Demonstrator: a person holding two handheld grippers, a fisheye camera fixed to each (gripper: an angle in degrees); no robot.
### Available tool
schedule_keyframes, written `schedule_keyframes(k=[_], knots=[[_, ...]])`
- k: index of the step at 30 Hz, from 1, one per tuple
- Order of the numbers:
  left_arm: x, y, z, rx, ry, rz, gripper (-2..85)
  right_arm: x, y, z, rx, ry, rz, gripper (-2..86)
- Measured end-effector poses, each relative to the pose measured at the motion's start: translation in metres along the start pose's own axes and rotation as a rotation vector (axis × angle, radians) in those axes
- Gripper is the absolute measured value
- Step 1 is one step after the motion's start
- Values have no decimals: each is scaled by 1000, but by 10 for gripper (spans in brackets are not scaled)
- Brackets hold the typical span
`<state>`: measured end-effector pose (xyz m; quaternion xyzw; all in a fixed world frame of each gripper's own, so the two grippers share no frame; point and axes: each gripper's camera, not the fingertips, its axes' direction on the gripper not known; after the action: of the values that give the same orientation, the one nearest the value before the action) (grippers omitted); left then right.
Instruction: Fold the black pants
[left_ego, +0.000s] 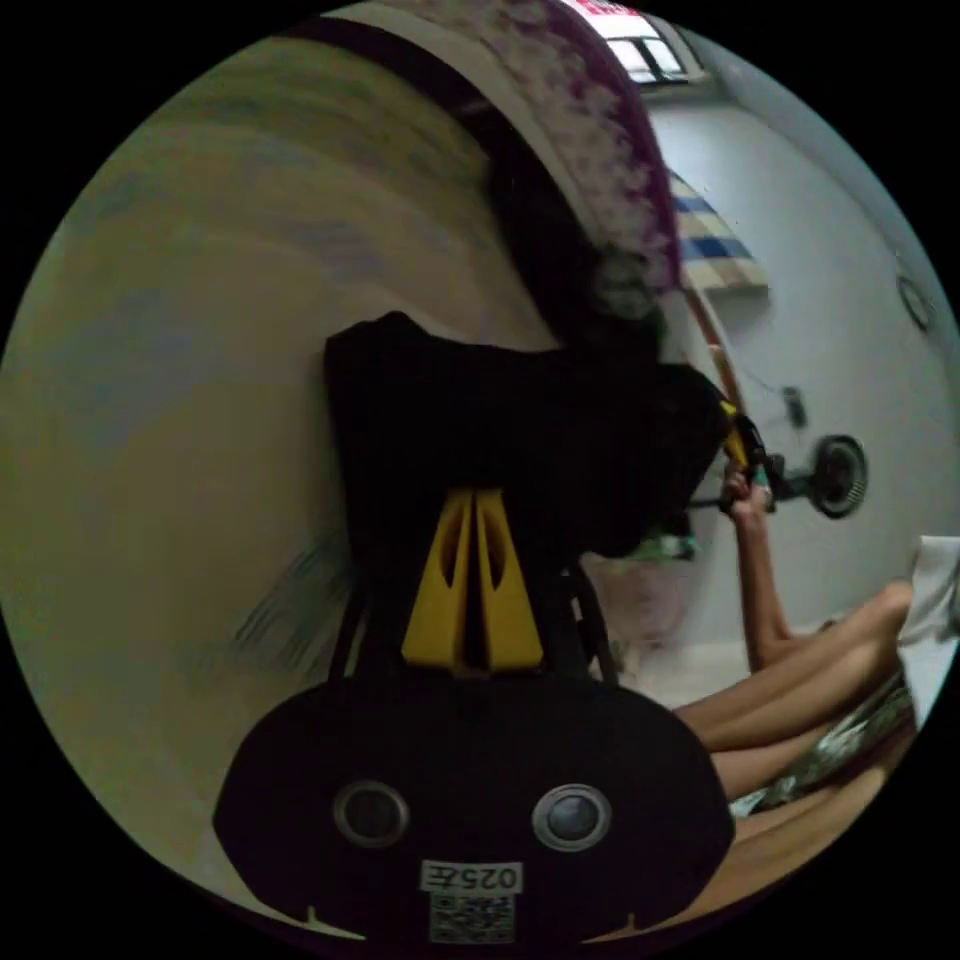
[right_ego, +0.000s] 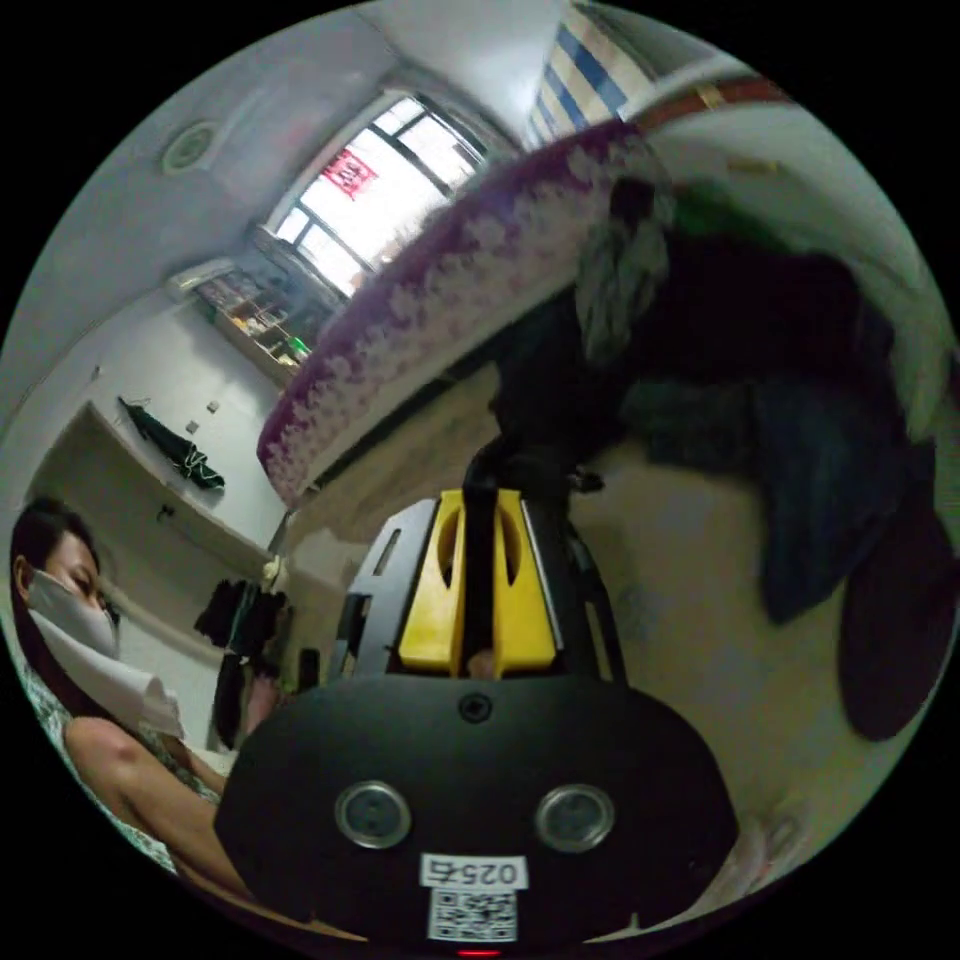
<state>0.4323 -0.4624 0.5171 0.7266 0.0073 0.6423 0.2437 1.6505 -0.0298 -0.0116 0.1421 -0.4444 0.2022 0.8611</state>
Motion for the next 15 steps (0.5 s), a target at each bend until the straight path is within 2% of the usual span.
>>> schedule_keyframes(k=[1,3,5,7,8,11,13,15], knots=[[3,-15,10,5,90,12,-7,-13,-7,-9,31,5,-39,42],[15,-62,20,130,487,-12,-4,-83,-23,-32,85,49,-300,42],[32,-84,8,187,645,47,4,-131,-23,-30,44,46,-468,41],[51,-94,-12,174,620,153,30,-165,-16,-14,-11,1,-581,39],[61,-94,-25,172,552,217,53,-183,-9,4,-68,-55,-626,39],[67,-75,-52,235,387,310,102,-208,22,70,-241,-245,-624,40],[49,-59,-56,240,404,246,118,-214,54,125,-409,-354,-559,45],[9,-32,-53,222,371,64,135,-221,117,199,-621,-405,-501,58]])
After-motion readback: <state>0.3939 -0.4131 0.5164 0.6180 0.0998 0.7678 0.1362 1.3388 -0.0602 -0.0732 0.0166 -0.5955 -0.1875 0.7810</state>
